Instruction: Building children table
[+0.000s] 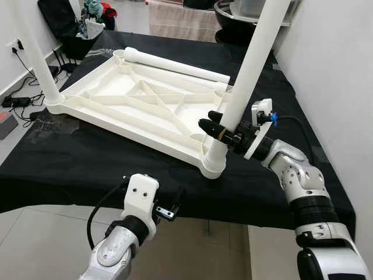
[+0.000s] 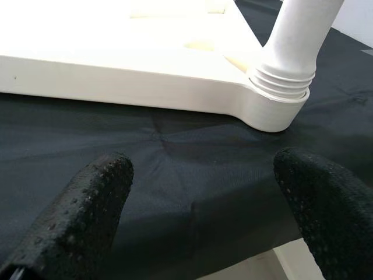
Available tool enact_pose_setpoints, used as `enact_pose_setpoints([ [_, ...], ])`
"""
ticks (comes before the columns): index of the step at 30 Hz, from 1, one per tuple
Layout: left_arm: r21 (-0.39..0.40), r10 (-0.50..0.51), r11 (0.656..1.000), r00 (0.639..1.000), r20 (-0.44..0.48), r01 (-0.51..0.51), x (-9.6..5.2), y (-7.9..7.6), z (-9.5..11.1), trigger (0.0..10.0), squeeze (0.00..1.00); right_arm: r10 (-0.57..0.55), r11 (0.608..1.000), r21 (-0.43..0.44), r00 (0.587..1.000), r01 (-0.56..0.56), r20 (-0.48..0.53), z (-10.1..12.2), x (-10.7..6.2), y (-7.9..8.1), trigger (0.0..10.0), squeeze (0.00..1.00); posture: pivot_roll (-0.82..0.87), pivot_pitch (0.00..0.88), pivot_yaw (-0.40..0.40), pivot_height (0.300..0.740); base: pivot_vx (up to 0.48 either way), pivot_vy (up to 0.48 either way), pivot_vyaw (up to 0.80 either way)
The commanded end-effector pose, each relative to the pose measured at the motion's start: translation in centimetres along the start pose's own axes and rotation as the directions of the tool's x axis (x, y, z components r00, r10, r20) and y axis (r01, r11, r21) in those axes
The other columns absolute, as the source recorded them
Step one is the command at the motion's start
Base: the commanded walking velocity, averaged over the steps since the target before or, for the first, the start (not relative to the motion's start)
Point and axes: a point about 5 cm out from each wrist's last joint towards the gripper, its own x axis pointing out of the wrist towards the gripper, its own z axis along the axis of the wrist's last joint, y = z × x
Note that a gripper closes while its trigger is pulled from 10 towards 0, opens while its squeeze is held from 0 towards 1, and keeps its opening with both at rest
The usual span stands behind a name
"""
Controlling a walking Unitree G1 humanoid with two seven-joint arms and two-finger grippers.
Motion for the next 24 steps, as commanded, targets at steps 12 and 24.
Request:
enact_pose_setpoints([
  [12,-0.004,-0.017,1.0,1.0,-0.016,0.017,-0.1,-0.3,-0.5,10.0,0.0,-0.995,0.042,-0.093,0.05,0.995,0.085,-0.3,-6.8,-5.9,0.0,0.0,0.09,0.141,-0.118,0.74,0.0,0.0,0.0],
  [24,-0.003,-0.015,1.0,1.0,-0.013,0.014,0.0,-0.3,-0.4,10.0,0.0,-0.915,0.365,0.058,0.347,0.929,0.205,0.7,-1.2,-3.6,10.0,1.0,0.09,0.148,-0.121,0.74,0.0,0.0,0.0],
])
